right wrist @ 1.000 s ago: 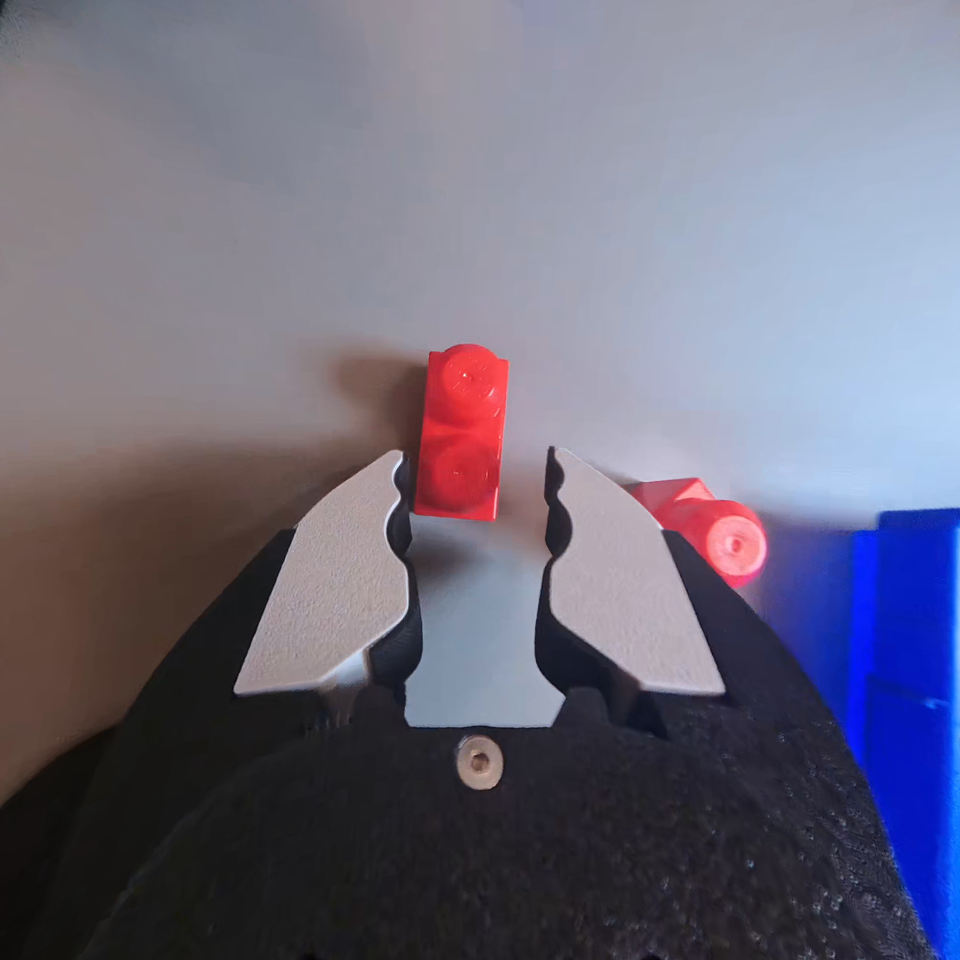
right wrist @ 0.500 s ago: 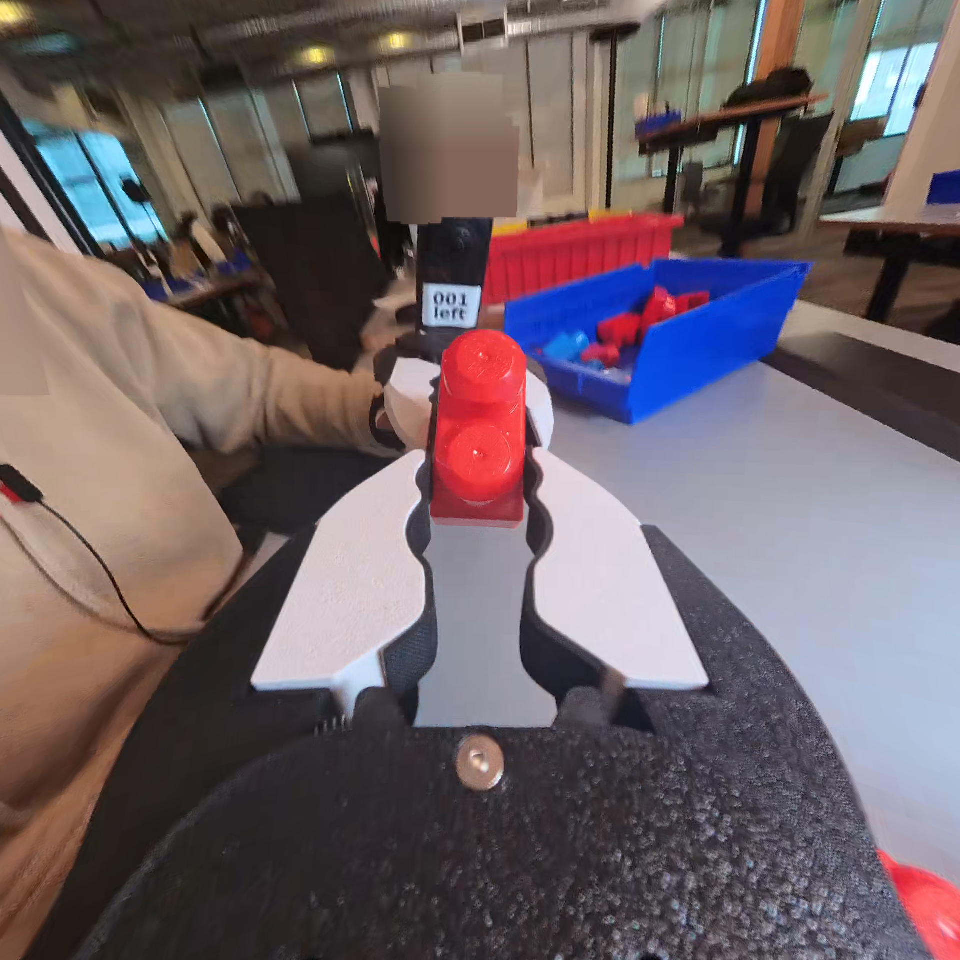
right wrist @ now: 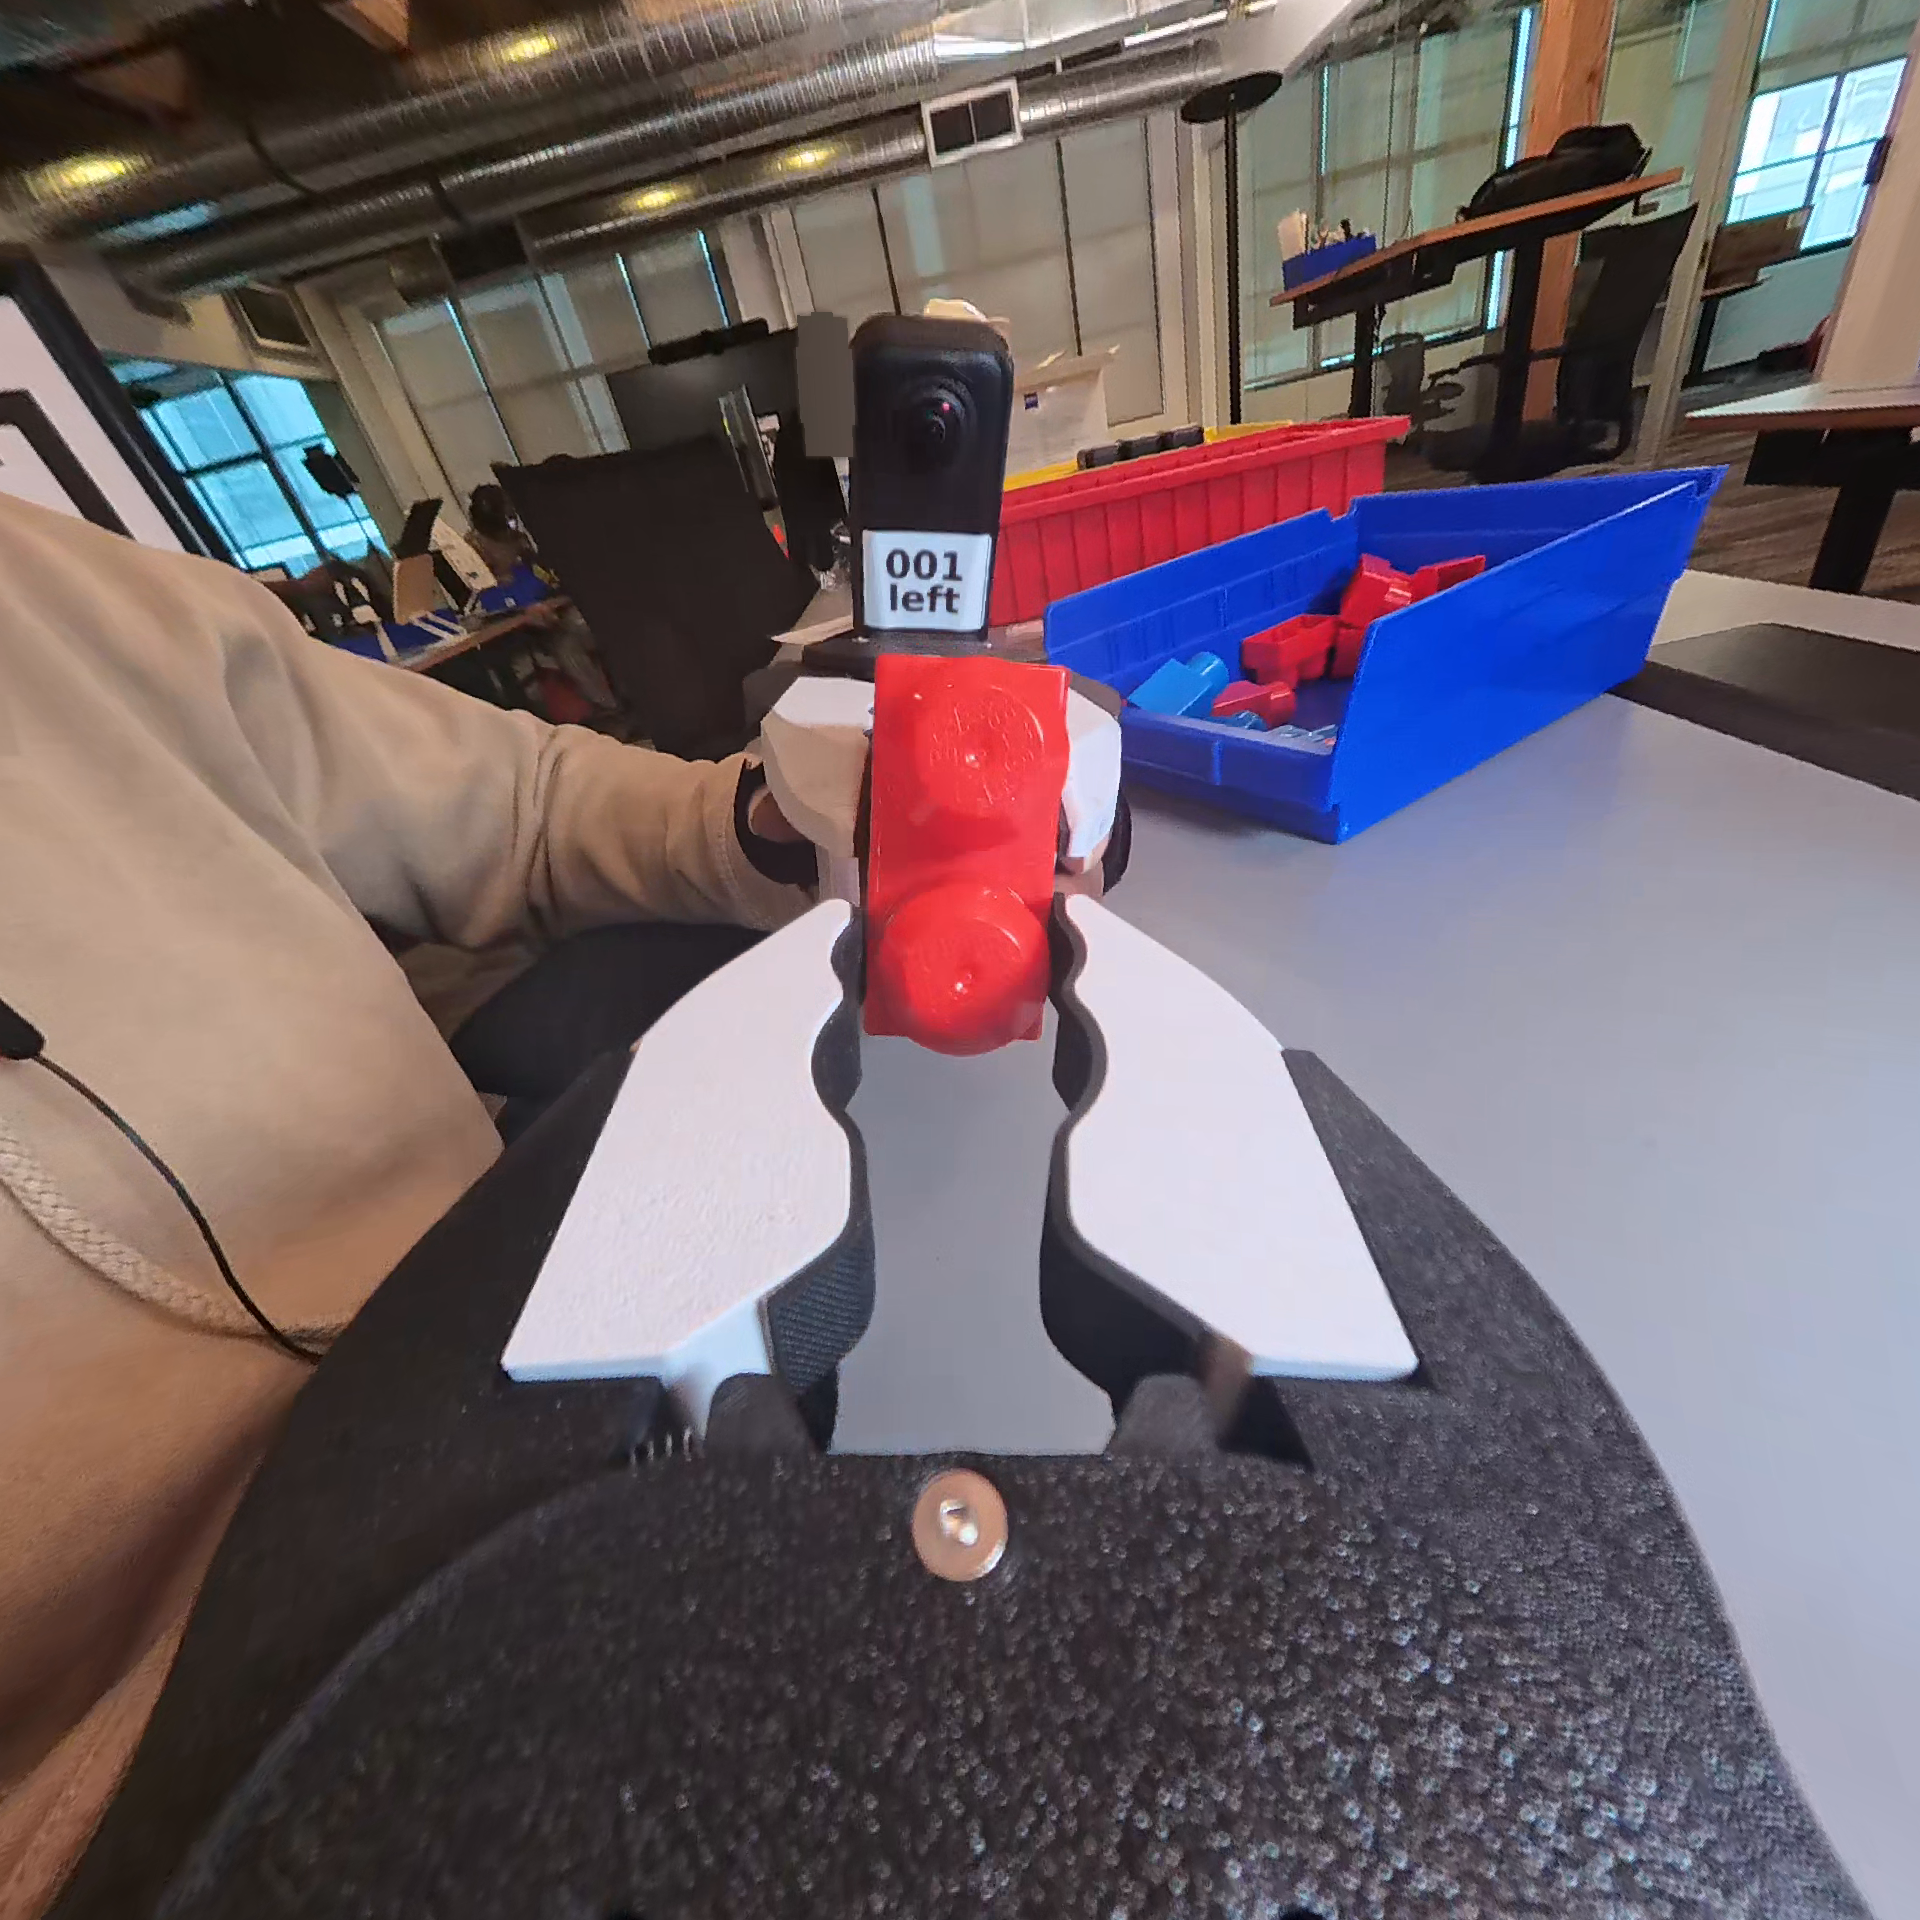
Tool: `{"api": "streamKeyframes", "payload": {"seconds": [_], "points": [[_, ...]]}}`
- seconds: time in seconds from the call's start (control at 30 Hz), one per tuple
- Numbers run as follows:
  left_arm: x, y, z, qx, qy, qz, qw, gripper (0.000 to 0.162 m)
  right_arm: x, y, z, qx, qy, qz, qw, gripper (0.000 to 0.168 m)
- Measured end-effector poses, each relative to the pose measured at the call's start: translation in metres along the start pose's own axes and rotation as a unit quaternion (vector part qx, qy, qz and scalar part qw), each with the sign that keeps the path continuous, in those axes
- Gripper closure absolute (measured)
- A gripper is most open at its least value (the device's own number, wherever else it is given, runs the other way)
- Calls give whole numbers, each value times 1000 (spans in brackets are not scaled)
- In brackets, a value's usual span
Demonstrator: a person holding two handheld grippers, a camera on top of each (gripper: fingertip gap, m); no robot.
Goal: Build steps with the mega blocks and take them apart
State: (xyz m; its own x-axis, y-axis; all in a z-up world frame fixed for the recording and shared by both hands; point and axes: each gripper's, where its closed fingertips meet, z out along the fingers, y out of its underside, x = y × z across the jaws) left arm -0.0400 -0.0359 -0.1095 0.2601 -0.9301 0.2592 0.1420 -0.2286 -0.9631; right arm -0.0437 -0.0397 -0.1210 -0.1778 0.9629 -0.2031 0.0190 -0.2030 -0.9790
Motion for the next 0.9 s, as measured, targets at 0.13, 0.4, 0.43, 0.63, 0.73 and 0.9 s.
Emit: {"api": "streamKeyframes", "payload": {"seconds": [0.13, 0.4, 0.43, 0.63, 0.73, 0.9], "points": [[1, 2, -1, -17, 0, 11, 1000, 128, 0, 2, -2, -29, 2, -12, 1000, 132], [-19, -12, -14, 2, -64, 35, 997, 128, 101, -5, -90, -197, 294, -68, 933, 121], [-20, -10, -13, -4, -71, 42, 997, 128, 112, 3, -107, -239, 327, -49, 913, 117], [-22, 7, -6, -45, -85, 66, 993, 128, 122, 41, -142, -406, 347, 57, 843, 110], [-25, 15, -5, -58, -89, 66, 992, 128, 123, 45, -136, -444, 329, 87, 829, 114], [-33, 24, -8, -65, -94, 49, 992, 128, 126, 59, -143, -515, 327, 140, 779, 111]]}}
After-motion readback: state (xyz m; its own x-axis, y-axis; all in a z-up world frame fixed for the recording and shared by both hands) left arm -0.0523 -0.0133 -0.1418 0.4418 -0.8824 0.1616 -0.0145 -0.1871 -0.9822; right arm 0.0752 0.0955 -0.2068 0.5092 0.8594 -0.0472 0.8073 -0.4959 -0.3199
